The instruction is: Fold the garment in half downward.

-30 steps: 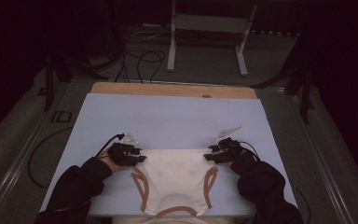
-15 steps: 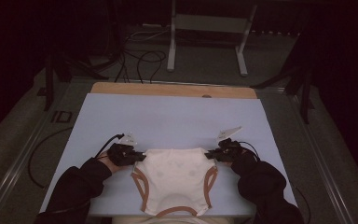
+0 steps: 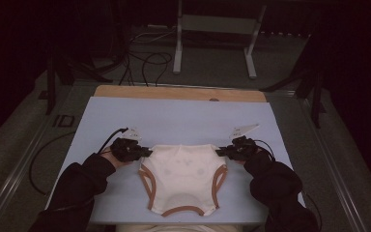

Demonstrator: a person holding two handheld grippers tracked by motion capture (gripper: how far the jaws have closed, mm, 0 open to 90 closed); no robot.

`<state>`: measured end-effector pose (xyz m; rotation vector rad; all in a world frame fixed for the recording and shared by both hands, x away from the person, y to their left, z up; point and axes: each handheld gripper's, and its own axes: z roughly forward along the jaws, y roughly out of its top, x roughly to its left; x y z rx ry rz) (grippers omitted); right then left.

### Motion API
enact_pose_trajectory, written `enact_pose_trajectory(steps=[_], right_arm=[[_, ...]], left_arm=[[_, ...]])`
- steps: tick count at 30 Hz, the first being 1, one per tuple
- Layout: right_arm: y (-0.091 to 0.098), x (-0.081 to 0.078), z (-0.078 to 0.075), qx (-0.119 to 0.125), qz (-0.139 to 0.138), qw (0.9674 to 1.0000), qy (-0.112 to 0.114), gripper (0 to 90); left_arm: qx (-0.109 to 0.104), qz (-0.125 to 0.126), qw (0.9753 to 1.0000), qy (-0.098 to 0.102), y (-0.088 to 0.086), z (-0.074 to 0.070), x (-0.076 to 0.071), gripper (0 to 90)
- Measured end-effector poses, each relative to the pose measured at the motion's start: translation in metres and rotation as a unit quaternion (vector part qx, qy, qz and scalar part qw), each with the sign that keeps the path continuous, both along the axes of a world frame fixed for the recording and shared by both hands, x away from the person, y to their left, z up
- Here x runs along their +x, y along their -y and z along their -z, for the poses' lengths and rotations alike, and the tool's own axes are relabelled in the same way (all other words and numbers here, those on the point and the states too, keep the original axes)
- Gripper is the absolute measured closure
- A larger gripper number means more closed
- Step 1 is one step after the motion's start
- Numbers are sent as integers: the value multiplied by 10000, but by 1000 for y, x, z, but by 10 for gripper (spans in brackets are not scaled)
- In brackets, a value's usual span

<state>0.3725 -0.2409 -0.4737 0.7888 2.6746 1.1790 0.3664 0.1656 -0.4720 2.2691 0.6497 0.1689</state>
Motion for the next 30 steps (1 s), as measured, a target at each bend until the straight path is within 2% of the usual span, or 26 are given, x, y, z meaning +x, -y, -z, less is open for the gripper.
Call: enact_pose_trajectory(steps=[4,9,13,17,20,30], right_arm=[[3,7,-4,78,143,9999,45,864],[4,21,-5,69,291,9995,108,863],[3,35,-3,32,427,9991,67,863],[3,47,1,-23,555,9984,65,863],[2,55,6,-131,597,9981,106,863],[1,72,22,-170,796,9967,-67,861]], left_arm=[[29,-72,9999,106,2,-3,12,861],[1,-229,9996,136,5,-2,29,861],[-24,-338,9994,42,6,2,41,860],[-61,-406,9991,41,8,5,50,860],[-17,-478,9988,60,10,9,56,859],[80,-775,9969,-104,13,25,76,851]])
